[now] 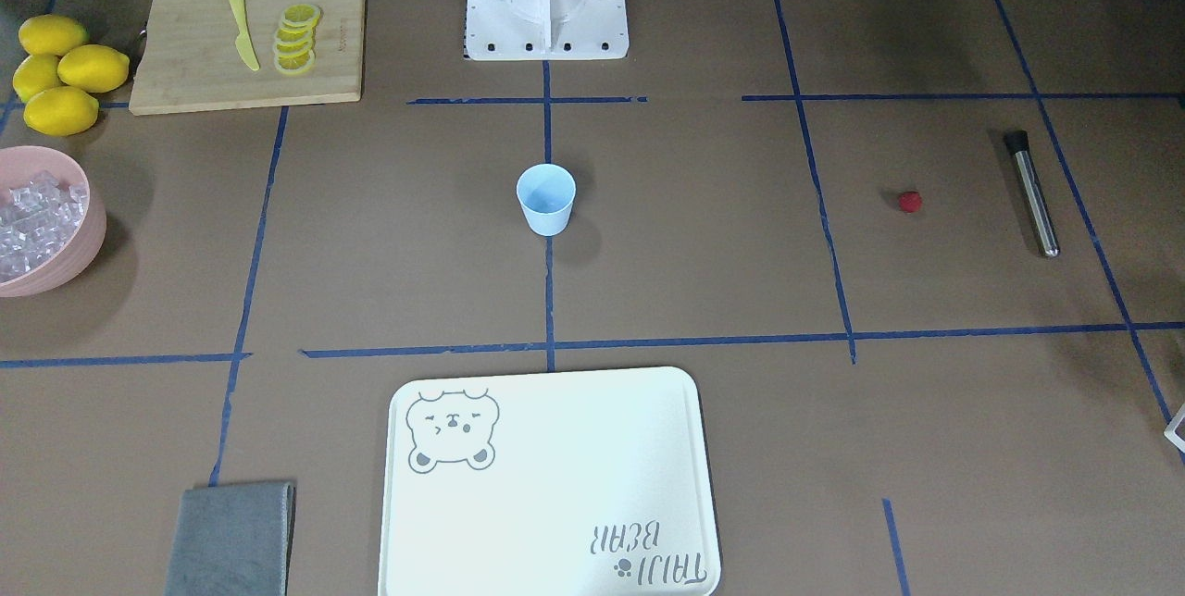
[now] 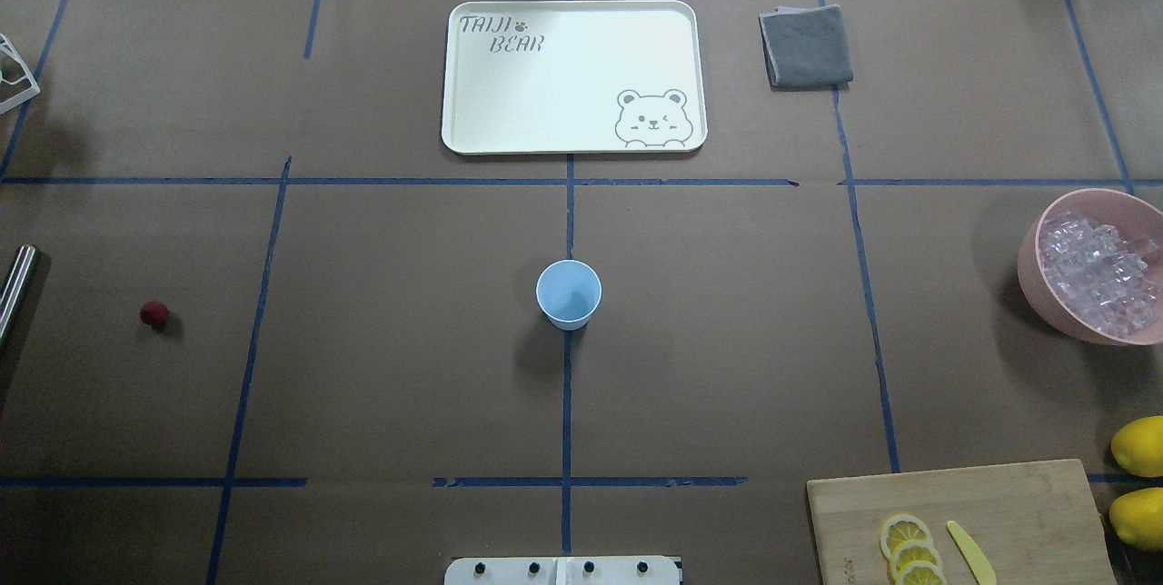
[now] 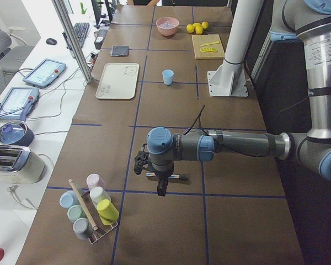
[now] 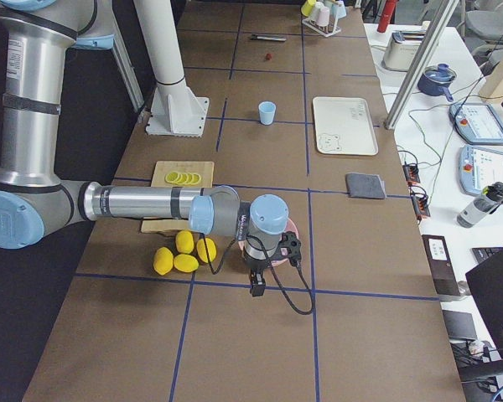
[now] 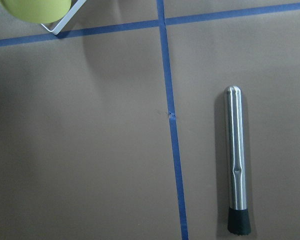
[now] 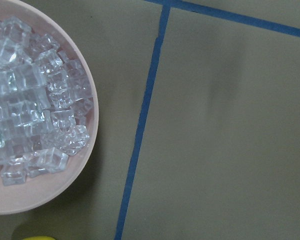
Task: Mash ice and strawberries in cup
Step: 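Lower the right gripper over the pink bowl of ice cubes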
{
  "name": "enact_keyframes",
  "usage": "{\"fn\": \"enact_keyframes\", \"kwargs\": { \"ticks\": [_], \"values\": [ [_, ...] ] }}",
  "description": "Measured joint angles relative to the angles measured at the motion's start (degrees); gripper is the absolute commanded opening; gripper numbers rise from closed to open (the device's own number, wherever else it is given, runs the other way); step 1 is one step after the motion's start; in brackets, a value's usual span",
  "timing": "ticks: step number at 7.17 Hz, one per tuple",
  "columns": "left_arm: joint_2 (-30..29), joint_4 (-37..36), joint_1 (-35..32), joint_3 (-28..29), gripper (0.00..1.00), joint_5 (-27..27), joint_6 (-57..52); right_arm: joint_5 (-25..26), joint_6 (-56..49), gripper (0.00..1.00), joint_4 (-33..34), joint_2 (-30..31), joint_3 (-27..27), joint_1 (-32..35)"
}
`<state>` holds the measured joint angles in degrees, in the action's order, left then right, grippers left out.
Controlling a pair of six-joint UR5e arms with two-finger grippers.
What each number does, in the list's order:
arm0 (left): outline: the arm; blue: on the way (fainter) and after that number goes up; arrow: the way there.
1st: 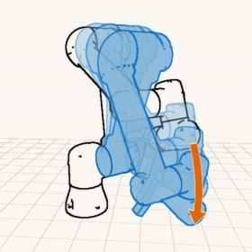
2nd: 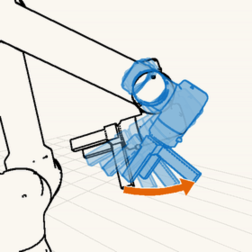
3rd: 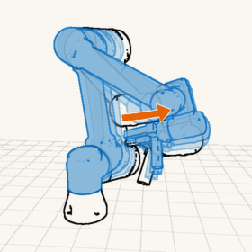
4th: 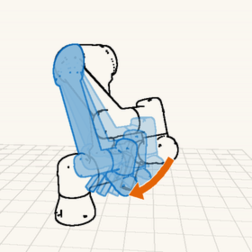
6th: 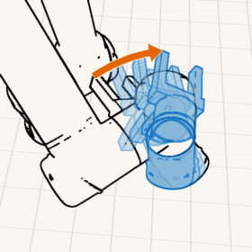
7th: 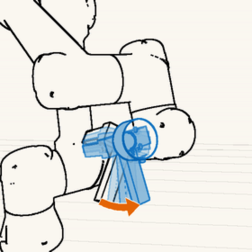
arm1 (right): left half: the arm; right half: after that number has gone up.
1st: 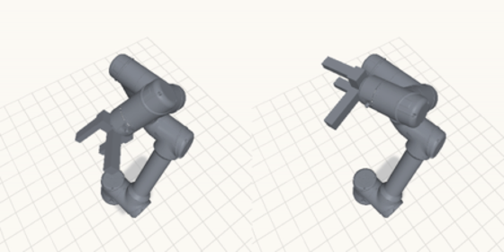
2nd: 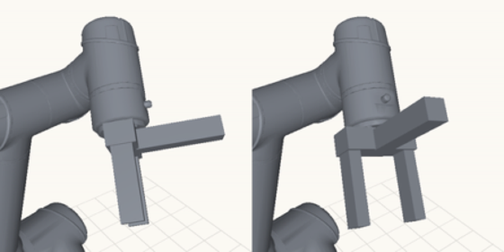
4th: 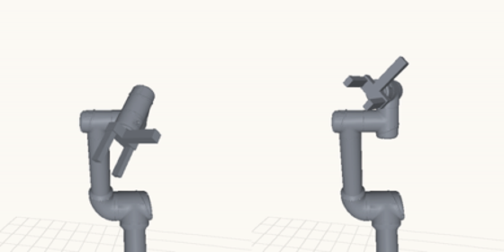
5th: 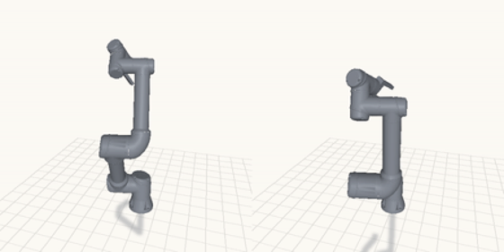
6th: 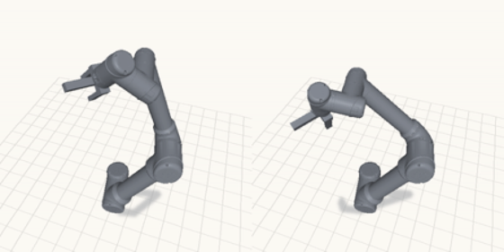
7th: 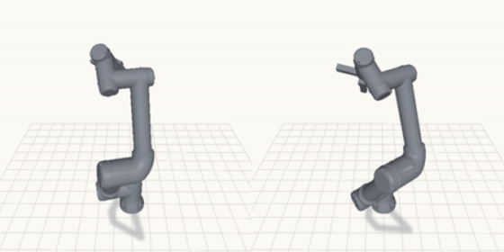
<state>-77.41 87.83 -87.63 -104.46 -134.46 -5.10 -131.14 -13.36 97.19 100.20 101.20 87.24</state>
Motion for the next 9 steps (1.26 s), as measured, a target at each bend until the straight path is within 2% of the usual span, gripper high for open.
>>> {"fn": "enact_keyframes", "kwargs": {
  "ticks": [5, 7, 8, 9],
  "values": [
    [2.2, 0.76, -0.07, -0.87, 1.0, -0.44, 0.02, -3.57, 0.64, 0.98, -0.16, 0.25, 0.65, -0.31],
    [2.25, 0.84, -0.08, -1.1, 1.0, -0.45, 0.0, -5.81, 6.76, 0.97, -0.93, 0.27, 1.15, -2.27],
    [2.32, 0.87, -0.06, -1.35, 1.0, -0.57, -0.04, -6.15, 12.98, 0.95, -4.25, 0.74, 1.53, -4.33],
    [2.38, 0.91, -0.06, -1.73, 1.0, -0.85, -0.12, -6.16, 22.64, 0.95, -11.26, 2.0, 1.72, -7.13]
  ]
}}
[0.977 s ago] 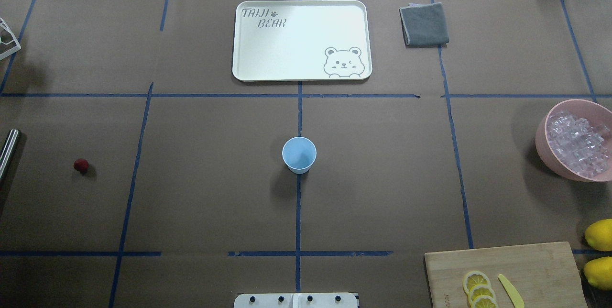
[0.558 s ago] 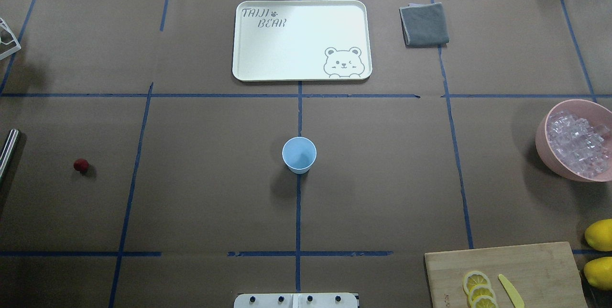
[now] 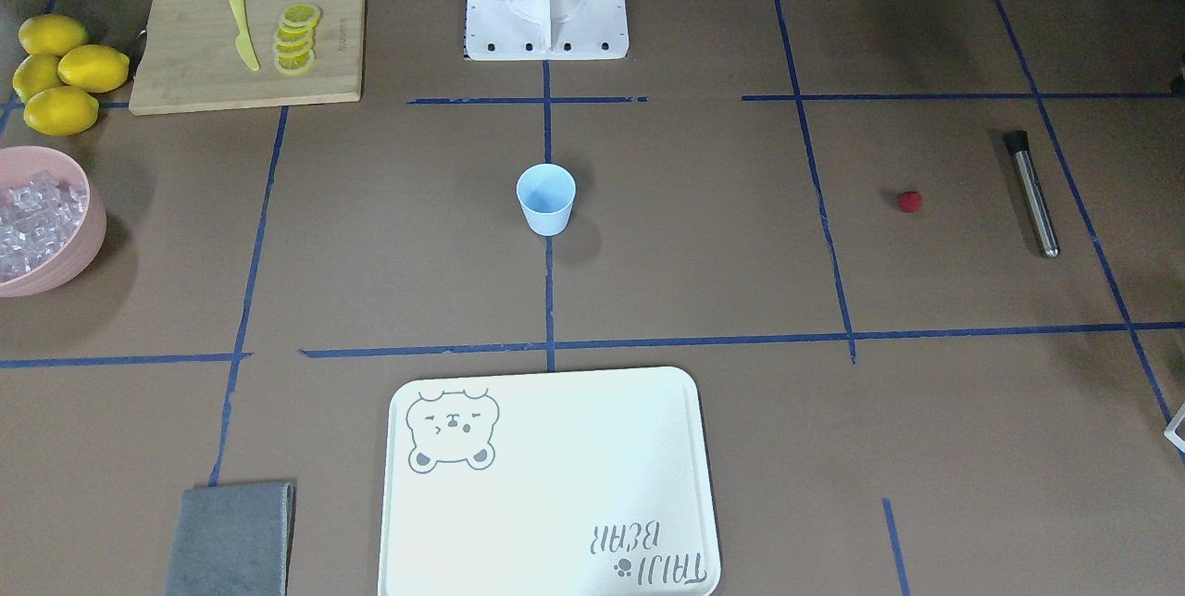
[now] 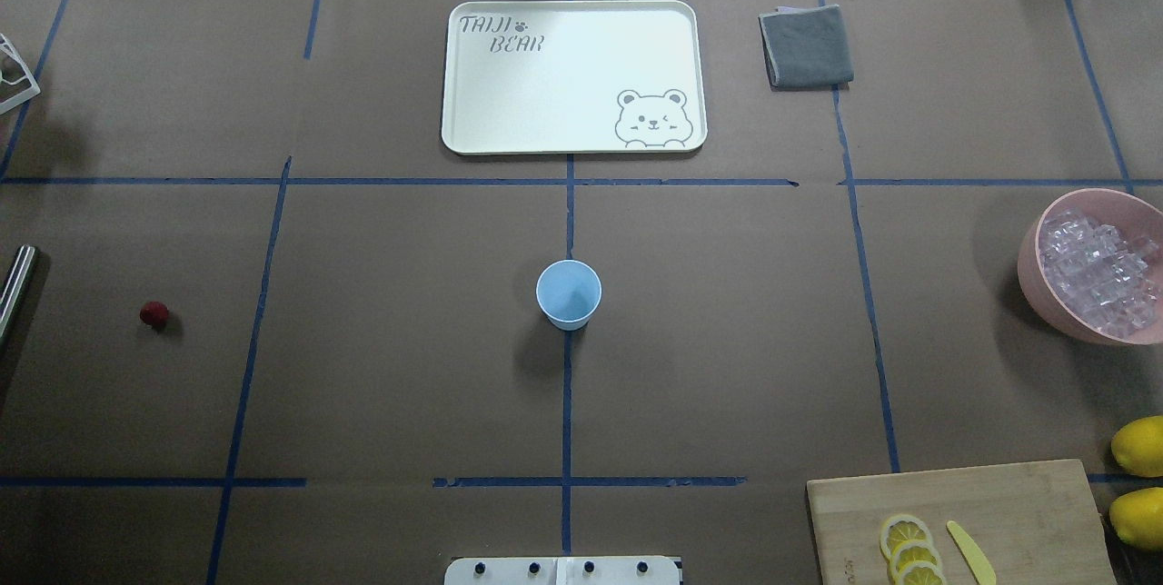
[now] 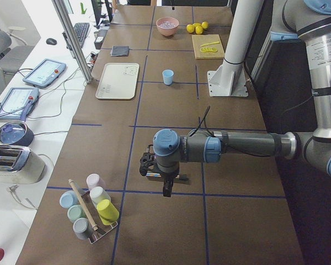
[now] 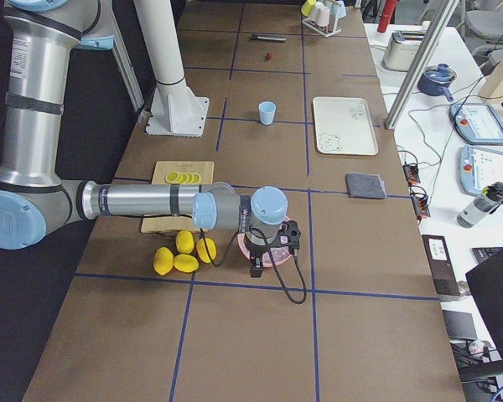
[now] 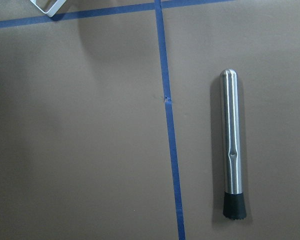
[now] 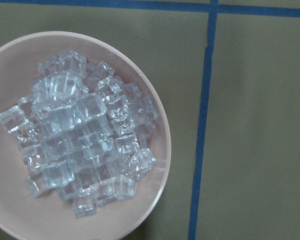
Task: Mash ice and strawberries in cup
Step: 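Lower the right gripper over the pink bowl of ice cubes, then grasp an ice cube from the pink bowl with the right gripper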
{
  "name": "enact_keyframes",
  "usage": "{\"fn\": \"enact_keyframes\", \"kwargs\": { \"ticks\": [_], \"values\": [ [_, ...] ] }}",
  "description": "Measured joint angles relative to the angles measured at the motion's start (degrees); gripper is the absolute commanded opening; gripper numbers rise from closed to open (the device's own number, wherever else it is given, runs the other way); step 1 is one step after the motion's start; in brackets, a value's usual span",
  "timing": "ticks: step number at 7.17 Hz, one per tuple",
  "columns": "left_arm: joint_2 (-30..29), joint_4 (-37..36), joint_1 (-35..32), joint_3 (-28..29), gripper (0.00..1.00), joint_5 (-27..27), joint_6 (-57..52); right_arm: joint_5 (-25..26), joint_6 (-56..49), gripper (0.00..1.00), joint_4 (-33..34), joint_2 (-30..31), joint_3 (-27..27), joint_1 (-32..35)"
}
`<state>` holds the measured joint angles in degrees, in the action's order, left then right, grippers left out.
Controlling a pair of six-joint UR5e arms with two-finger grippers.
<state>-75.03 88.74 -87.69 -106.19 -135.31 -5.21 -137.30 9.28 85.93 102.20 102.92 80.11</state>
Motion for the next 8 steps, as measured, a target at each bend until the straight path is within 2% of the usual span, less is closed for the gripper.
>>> {"fn": "enact_keyframes", "kwargs": {
  "ticks": [2, 3, 5, 7, 8],
  "values": [
    [0.08, 0.17, -0.02, -0.26, 1.0, -0.26, -0.05, 0.54, 24.72, 0.93, -17.12, 3.18, 0.01, -6.55],
    [0.12, 0.52, -0.01, -0.19, 1.0, -0.29, -0.06, 1.52, 34.33, 0.92, -22.55, 3.98, 0.03, -9.39],
    [0.14, 1.07, 0.0, -0.28, 1.0, -0.36, -0.06, 5.62, 45.76, 0.91, -26.63, 4.28, 0.08, -13.66],
    [0.15, 1.16, -0.02, -0.64, 1.0, -0.39, -0.06, 7.39, 49.84, 0.9, -27.16, 4.1, -0.16, -15.89],
    [0.15, 1.17, -0.02, -0.72, 1.0, -0.39, -0.06, 8.18, 51.07, 0.86, -27.2, 3.94, -0.28, -16.99]
  ]
}}
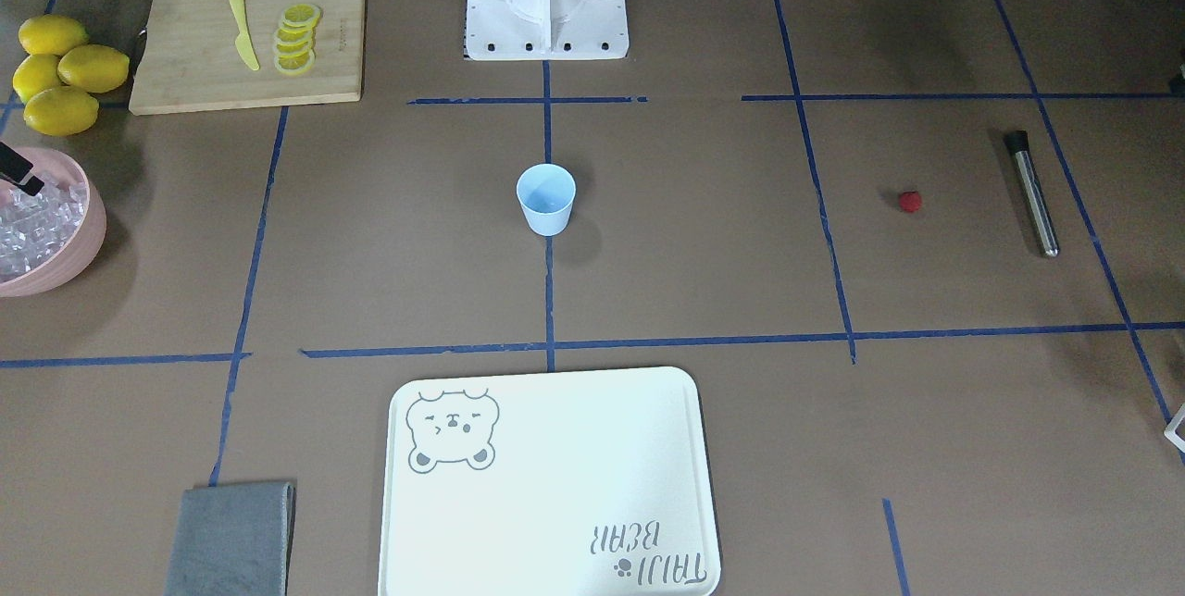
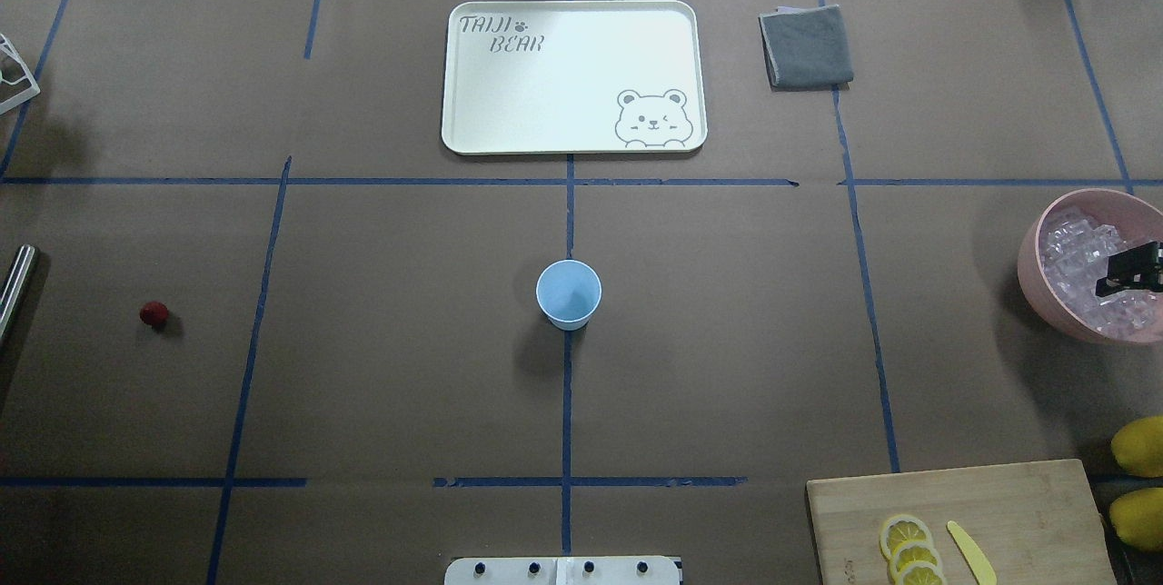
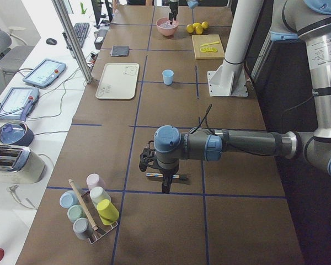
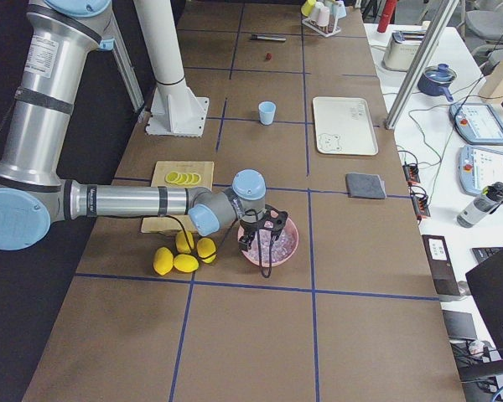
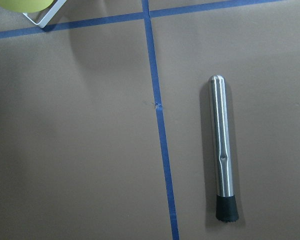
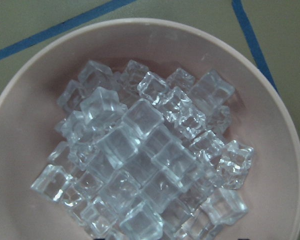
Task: Mash ice and strawberries in cup
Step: 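Grasp an ice cube from the pink bowl with the right gripper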
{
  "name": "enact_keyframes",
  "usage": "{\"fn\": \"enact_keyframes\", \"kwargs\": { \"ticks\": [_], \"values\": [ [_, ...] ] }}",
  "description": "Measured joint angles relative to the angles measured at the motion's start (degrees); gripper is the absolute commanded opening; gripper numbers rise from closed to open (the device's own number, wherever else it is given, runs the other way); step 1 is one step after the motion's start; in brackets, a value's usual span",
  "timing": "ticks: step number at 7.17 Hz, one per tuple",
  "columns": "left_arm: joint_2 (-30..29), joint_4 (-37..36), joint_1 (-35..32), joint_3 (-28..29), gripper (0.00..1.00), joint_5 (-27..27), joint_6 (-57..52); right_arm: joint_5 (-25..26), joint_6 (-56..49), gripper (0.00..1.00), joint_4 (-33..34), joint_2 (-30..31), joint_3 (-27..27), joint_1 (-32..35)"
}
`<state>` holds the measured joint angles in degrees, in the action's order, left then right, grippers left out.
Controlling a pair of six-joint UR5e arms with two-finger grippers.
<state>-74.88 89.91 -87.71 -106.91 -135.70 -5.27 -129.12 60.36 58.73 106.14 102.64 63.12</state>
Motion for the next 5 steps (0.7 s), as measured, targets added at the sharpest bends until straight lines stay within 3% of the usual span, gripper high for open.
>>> {"fn": "enact_keyframes", "kwargs": {
  "ticks": [5],
  "values": [
    [0.0, 0.0, 0.0, -0.04, 1.0, 0.0, 0.0, 1.9, 1.3, 0.81, 0.06, -1.26, -0.35, -2.13]
  ]
}}
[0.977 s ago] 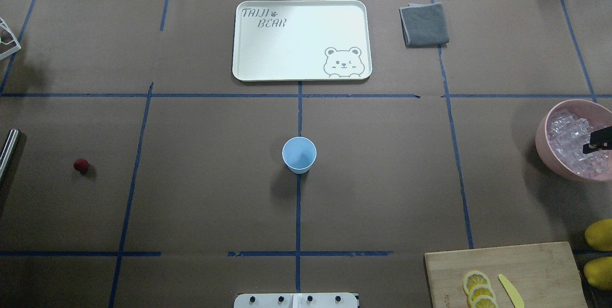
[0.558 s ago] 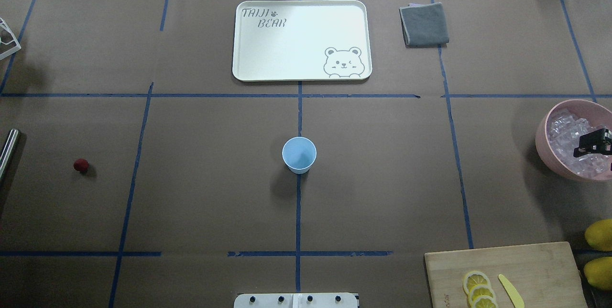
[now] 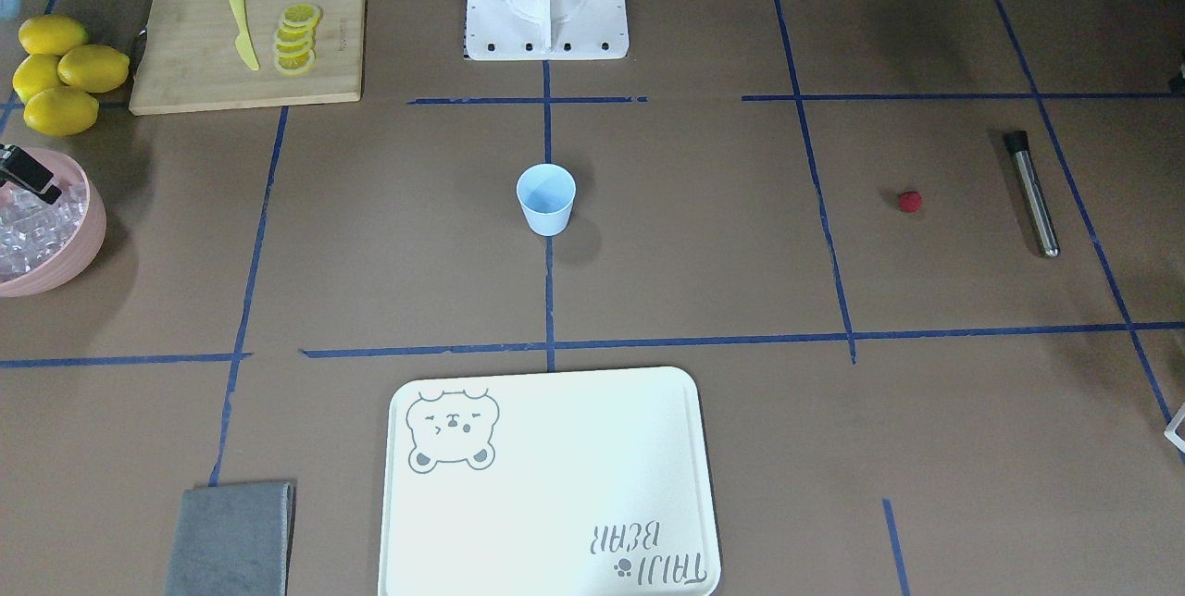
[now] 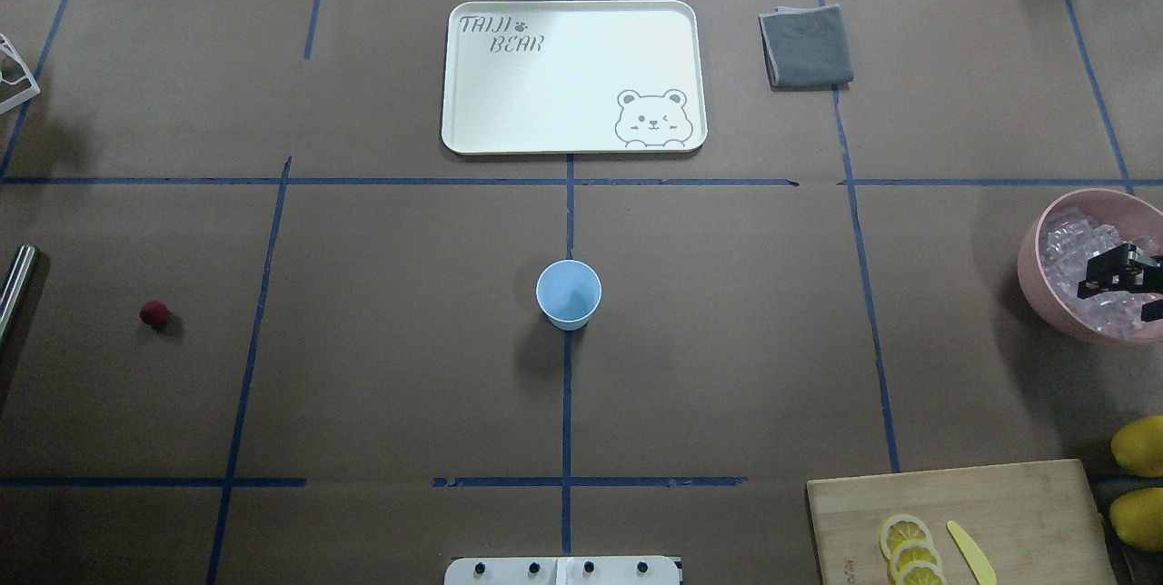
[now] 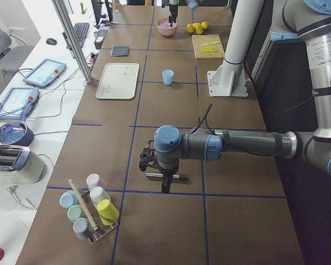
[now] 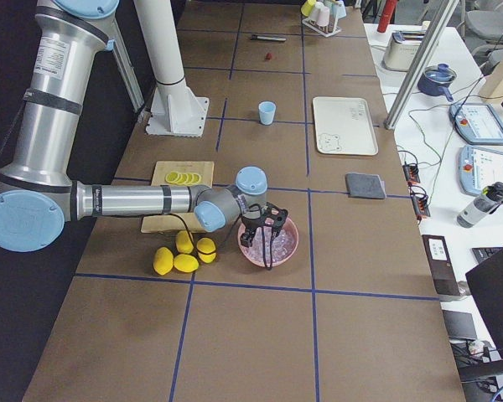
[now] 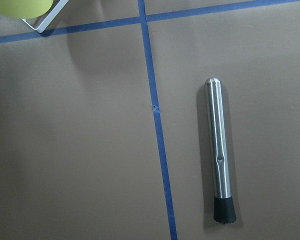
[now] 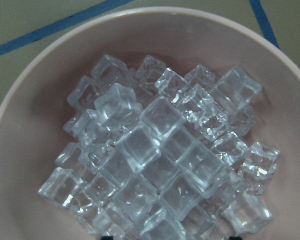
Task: Mash ice and strawberries in cup
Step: 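Grasp an ice cube from the pink bowl with the right gripper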
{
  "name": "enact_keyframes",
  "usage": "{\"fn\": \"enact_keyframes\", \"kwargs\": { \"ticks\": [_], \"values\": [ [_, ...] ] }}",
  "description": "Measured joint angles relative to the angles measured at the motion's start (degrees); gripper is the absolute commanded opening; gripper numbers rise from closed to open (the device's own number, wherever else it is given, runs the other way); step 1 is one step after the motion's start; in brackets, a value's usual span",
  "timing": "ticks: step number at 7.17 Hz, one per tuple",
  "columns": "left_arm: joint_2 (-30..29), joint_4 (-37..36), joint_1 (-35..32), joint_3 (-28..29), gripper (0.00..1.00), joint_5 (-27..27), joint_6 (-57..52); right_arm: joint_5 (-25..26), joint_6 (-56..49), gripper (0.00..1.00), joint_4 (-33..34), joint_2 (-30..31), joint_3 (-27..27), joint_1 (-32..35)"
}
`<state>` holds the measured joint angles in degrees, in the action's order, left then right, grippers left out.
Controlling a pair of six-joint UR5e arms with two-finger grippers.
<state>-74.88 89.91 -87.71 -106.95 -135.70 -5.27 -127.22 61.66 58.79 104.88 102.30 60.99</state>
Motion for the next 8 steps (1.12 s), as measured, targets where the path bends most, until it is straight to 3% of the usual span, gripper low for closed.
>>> {"fn": "enact_keyframes", "kwargs": {
  "ticks": [3, 4, 6, 8],
  "values": [
    [0.13, 0.0, 0.0, -0.4, 1.0, 0.0, 0.0, 0.5, 0.04, 0.74, -0.03, -0.79, -1.18, -0.07],
    [0.23, 0.0, -0.03, -0.73, 1.0, 0.0, 0.0, 0.53, 0.04, 0.65, -0.02, -1.03, -1.51, -0.08],
    [0.57, 0.0, -0.07, -1.19, 1.0, 0.0, 0.0, 0.47, 0.57, 0.34, -0.05, -1.14, -1.53, -0.08],
    [0.89, 0.0, -0.09, -1.85, 1.0, 0.0, 0.0, 0.29, 1.99, 0.1, -0.13, -1.17, -1.26, -0.07]
  ]
}}
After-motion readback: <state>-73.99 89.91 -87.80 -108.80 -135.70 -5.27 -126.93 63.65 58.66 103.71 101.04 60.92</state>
